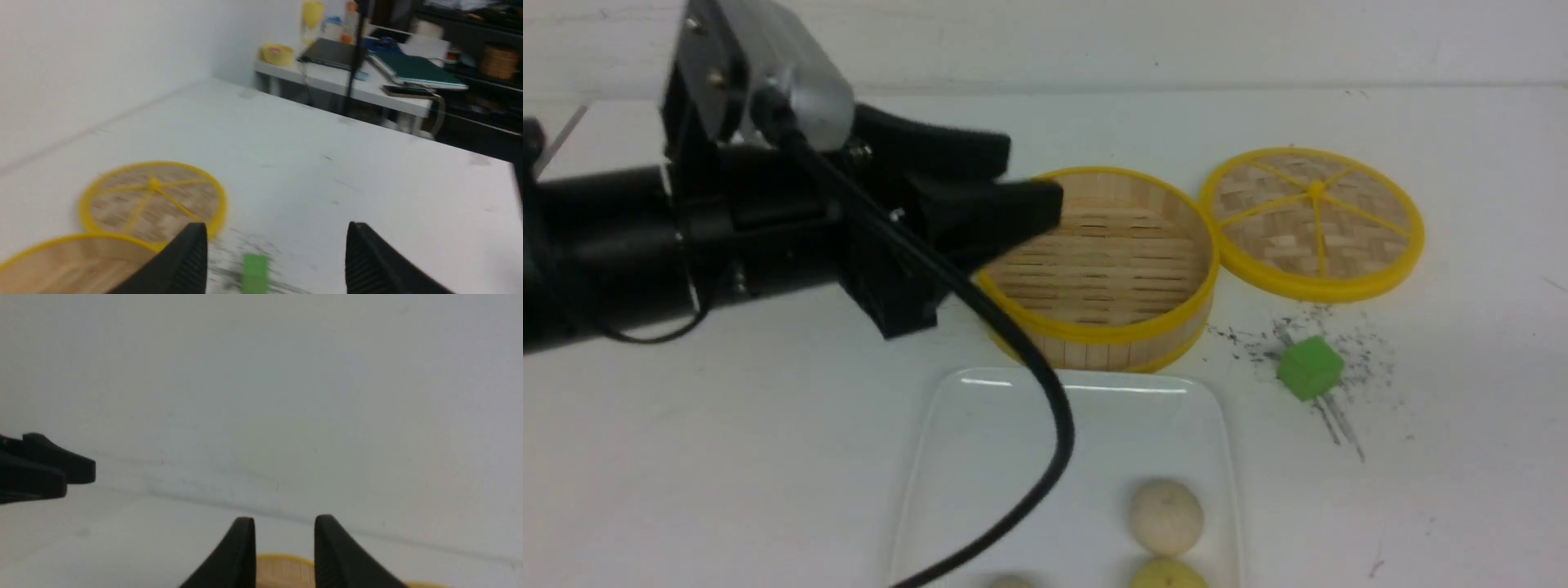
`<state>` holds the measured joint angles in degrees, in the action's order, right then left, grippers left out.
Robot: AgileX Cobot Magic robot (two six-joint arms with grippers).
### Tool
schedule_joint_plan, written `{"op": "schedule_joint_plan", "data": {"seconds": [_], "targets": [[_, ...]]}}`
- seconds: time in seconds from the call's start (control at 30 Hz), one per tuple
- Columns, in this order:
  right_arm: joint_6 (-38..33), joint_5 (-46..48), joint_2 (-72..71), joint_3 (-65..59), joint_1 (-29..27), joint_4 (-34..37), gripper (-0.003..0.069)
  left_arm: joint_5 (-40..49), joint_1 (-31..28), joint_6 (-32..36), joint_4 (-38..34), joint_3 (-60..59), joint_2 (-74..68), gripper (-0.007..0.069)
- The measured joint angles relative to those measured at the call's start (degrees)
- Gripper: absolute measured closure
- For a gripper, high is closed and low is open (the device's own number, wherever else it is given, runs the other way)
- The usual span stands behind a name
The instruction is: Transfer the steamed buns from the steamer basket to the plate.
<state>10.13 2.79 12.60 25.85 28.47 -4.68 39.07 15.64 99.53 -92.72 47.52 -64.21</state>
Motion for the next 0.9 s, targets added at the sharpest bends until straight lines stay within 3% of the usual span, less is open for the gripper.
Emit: {"op": "schedule_joint_plan", "data": {"seconds": [0.17, 0.37, 0.63, 0.9], "targets": [[0.00, -4.56, 0.15, 0.00, 0.00, -2.00, 0.0423, -23.57, 0.00, 0.79, 0.00, 0.12, 7.69, 0.0200], [0.00, 1.55, 0.29, 0.00, 0.00, -5.16, 0.0422, -47.89, 0.00, 1.52, -2.71, 0.12, 13.56, 0.0258], [0.00, 7.03, 0.29, -0.06, 0.00, -5.40, 0.0421, -59.05, 0.00, 6.55, -4.05, 0.12, 20.04, 0.0356], [0.00, 9.78, 0.29, -0.38, 0.00, -5.46, 0.0420, -64.73, 0.00, 5.08, -4.49, 0.12, 24.46, 0.0400]]}}
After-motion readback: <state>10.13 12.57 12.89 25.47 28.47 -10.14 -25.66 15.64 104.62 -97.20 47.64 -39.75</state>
